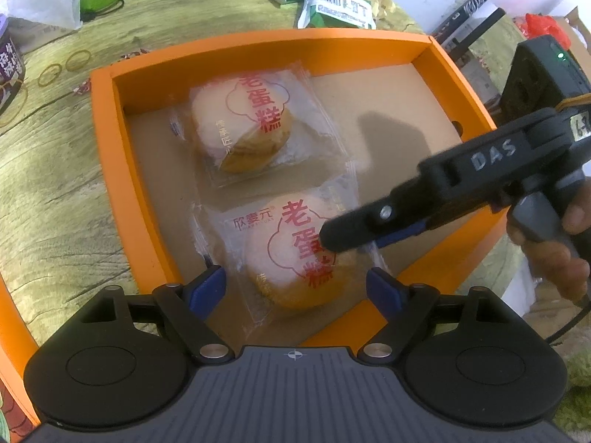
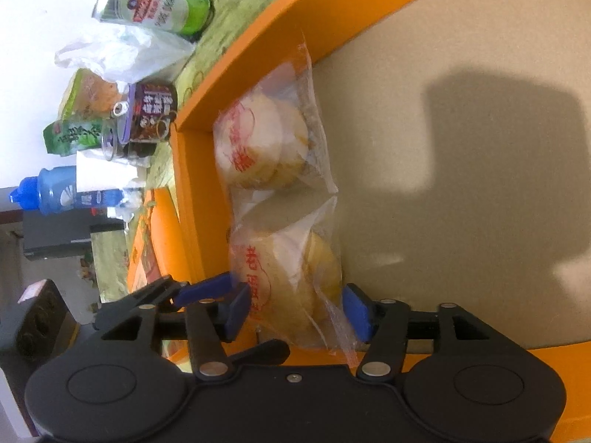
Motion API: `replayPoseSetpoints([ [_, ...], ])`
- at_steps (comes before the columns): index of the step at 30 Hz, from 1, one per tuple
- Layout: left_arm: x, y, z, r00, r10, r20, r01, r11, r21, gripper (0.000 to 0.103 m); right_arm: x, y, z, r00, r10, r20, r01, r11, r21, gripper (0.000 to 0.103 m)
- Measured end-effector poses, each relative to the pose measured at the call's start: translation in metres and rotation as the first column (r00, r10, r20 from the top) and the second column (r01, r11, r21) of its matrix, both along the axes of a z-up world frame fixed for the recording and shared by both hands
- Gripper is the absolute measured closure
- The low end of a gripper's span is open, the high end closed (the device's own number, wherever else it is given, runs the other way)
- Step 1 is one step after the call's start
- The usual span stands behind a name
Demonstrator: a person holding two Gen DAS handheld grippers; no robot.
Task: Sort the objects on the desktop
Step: 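Withdraw both grippers up and away from the orange tray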
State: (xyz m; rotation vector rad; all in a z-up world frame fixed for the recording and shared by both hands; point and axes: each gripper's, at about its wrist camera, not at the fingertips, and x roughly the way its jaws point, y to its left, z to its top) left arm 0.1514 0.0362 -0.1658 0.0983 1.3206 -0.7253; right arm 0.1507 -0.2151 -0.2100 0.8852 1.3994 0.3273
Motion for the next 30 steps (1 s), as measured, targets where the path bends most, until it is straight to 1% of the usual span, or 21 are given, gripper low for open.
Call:
replayPoseSetpoints([
  [4, -0.002, 0.005, 0.01, 1.0, 0.007, 0.011, -0.007, 1.0, -0.022, 0.019, 0.002, -0.013, 0.016, 1.0, -0.022, 0.021, 0.023, 0.999, -0.032, 0.045],
  [6, -0.002, 0.009, 0.018, 0.999, 0.018, 0.029, -0.017, 0.999, -0.034, 0.019, 0.0, -0.029, 0.034, 0.997, -0.045, 0.063, 0.049, 0.997, -0.066, 0.045],
  [8, -0.001, 0.019, 0.028, 0.997, 0.049, 0.061, -0.046, 0.998, -0.047, 0.019, -0.002, -0.045, 0.052, 0.992, -0.066, 0.111, 0.078, 0.992, -0.101, 0.045],
  [10, 0.001, 0.03, 0.035, 0.991, 0.105, 0.087, -0.101, 0.994, -0.052, 0.019, -0.008, -0.067, 0.071, 0.98, -0.097, 0.172, 0.13, 0.974, -0.187, 0.045],
  [12, 0.005, 0.041, 0.038, 0.981, 0.163, 0.104, -0.158, 0.986, -0.054, 0.019, -0.013, -0.09, 0.09, 0.963, -0.124, 0.237, 0.189, 0.942, -0.277, 0.045],
  [14, 0.011, 0.052, 0.035, 0.97, 0.218, 0.104, -0.215, 0.976, -0.047, 0.019, -0.018, -0.109, 0.101, 0.953, -0.124, 0.278, 0.233, 0.885, -0.404, 0.045],
  [15, 0.014, 0.057, 0.031, 0.965, 0.243, 0.099, -0.24, 0.97, -0.037, 0.019, -0.02, -0.118, 0.102, 0.952, -0.113, 0.285, 0.244, 0.842, -0.481, 0.045],
  [17, 0.018, 0.06, 0.023, 0.962, 0.261, 0.081, -0.26, 0.965, -0.029, 0.019, -0.021, -0.131, 0.098, 0.957, -0.099, 0.273, 0.244, 0.784, -0.57, 0.045],
  [18, 0.02, 0.061, 0.018, 0.961, 0.267, 0.071, -0.266, 0.964, -0.026, 0.019, -0.022, -0.136, 0.095, 0.96, -0.096, 0.263, 0.24, 0.767, -0.595, 0.045],
  [19, 0.02, 0.06, 0.014, 0.962, 0.266, 0.063, -0.265, 0.964, -0.022, 0.019, -0.021, -0.141, 0.089, 0.964, -0.098, 0.249, 0.235, 0.758, -0.609, 0.045],
  [22, 0.018, 0.056, 0.005, 0.967, 0.252, 0.038, -0.252, 0.968, -0.009, 0.02, -0.02, -0.147, 0.073, 0.972, -0.106, 0.208, 0.215, 0.755, -0.62, 0.045],
  [27, 0.009, 0.048, -0.003, 0.973, 0.232, -0.005, -0.232, 0.973, -0.019, 0.019, -0.014, -0.134, 0.054, 0.986, -0.066, 0.154, 0.147, 0.783, -0.605, 0.046],
  [28, 0.007, 0.046, -0.004, 0.974, 0.228, -0.001, -0.228, 0.974, -0.012, 0.019, -0.012, -0.129, 0.053, 0.987, -0.051, 0.151, 0.134, 0.781, -0.61, 0.043],
  [30, 0.004, 0.044, -0.004, 0.975, 0.223, 0.0, -0.223, 0.975, -0.003, 0.019, -0.009, -0.12, 0.052, 0.989, -0.014, 0.146, 0.104, 0.77, -0.63, 0.043],
])
